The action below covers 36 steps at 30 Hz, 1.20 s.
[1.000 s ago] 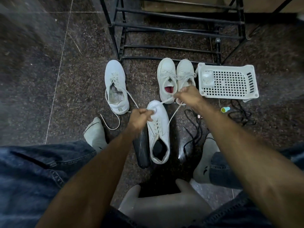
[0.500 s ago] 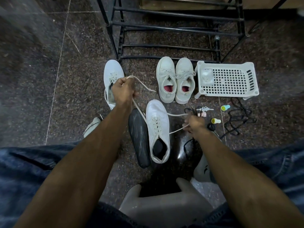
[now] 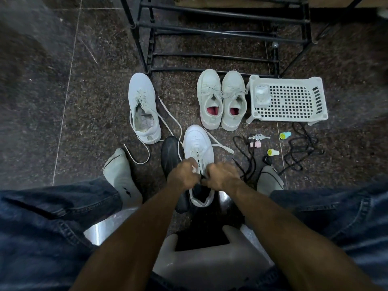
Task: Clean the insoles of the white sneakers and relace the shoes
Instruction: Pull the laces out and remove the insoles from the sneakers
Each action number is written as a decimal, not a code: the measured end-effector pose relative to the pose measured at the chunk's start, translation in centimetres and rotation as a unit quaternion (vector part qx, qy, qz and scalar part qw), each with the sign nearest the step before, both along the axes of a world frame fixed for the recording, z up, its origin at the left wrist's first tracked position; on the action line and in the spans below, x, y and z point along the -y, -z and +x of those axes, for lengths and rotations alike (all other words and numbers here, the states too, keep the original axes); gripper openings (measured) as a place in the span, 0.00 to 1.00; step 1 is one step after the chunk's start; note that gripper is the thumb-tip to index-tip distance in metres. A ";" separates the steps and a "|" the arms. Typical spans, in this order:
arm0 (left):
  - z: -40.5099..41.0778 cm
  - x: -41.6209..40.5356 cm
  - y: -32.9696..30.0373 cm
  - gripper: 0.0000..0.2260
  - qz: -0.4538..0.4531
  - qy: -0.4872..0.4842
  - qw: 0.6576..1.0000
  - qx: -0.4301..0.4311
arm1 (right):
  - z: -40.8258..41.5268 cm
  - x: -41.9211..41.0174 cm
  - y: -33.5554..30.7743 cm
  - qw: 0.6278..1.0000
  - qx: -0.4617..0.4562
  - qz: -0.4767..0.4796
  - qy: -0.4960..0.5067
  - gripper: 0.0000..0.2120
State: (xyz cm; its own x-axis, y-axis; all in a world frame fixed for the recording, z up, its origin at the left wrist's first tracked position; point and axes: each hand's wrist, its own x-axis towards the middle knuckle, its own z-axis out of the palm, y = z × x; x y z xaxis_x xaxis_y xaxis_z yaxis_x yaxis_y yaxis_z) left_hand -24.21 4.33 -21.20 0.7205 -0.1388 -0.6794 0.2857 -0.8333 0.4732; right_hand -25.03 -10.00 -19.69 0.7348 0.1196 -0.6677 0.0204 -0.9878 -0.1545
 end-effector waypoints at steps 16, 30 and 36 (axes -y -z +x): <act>-1.5 -1.9 1.8 0.11 0.133 0.042 0.982 0.127 | 0.0 1.7 1.0 0.986 0.011 0.013 0.168 0.11; -2.4 -1.1 2.9 0.12 0.127 0.277 0.908 0.289 | -0.7 0.9 0.7 0.970 0.007 0.057 0.238 0.10; -1.8 0.7 4.2 0.17 0.194 0.282 0.908 0.241 | -0.2 0.8 1.0 0.970 -0.012 0.074 0.229 0.03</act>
State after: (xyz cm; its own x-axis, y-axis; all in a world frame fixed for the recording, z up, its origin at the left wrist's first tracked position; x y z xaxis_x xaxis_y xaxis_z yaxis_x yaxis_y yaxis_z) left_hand -26.02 3.59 -25.36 0.8363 -0.3953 -0.3800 -0.4007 -0.9136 0.0687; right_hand -25.19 -10.82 -20.74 0.7181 -0.1206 -0.6854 -0.4215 -0.8590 -0.2905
